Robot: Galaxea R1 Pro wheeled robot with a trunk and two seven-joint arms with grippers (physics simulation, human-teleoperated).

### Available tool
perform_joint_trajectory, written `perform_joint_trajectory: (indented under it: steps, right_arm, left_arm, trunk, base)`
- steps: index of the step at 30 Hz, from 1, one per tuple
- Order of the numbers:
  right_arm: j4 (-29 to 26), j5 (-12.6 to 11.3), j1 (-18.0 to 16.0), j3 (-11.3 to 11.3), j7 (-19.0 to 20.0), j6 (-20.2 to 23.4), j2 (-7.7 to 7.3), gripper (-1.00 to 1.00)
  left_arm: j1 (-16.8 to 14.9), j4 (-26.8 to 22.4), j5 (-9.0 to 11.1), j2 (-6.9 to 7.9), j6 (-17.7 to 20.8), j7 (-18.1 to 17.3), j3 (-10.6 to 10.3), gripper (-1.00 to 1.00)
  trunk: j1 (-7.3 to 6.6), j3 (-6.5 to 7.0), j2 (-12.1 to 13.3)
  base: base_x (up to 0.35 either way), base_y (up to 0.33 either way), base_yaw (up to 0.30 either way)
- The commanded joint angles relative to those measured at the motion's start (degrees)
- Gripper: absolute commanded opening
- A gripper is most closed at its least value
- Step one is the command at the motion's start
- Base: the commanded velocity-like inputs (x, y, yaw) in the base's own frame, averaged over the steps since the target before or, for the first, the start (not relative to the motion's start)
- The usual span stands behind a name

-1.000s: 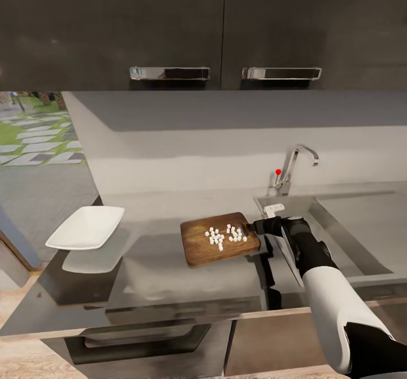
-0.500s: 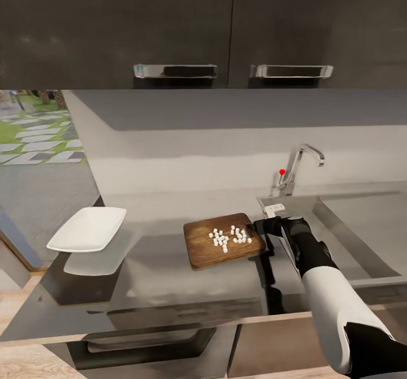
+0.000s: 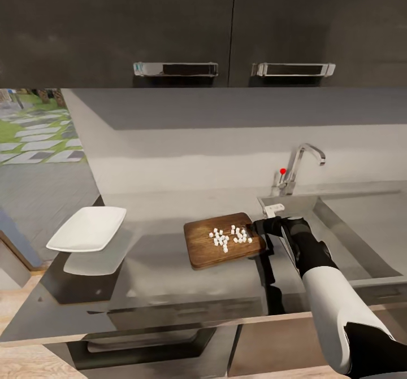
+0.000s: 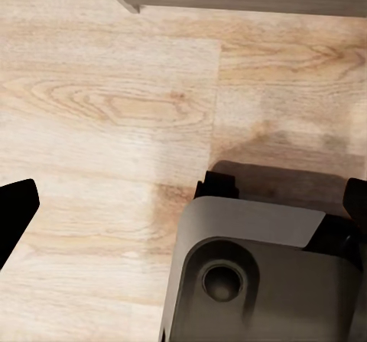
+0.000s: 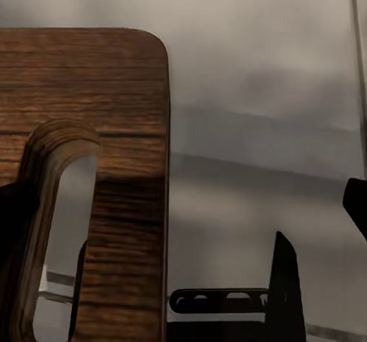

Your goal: In the kitchen, take the Vidalia onion out of the sink, dice it on the chopping board with the paring knife, put the diced onion into the bowl on the countertop, then place both the paring knife and the chopping board into the sink.

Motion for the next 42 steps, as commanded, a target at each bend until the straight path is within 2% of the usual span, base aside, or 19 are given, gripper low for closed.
perform_joint_trajectory:
  steps: [1,42]
  right_arm:
    - [-0.1,0.5,0.0,-0.2,0.5,0.2,0.03,1.0]
    - [-0.1,0.5,0.0,-0.2,0.4,0.2,0.03,1.0]
  left_arm:
    - [-0.1,0.2,0.5,-0.03,-0.4,0.0,-0.5,1.0]
    - [-0.1,0.2,0.5,-0.01,-0.4,0.0,-0.5,1.0]
  trunk:
    - [0.0,-0.12,-0.1]
    - [0.0,-2.51,-0.1]
  base:
    - [0.0,0.0,0.0]
    - [0.0,0.0,0.0]
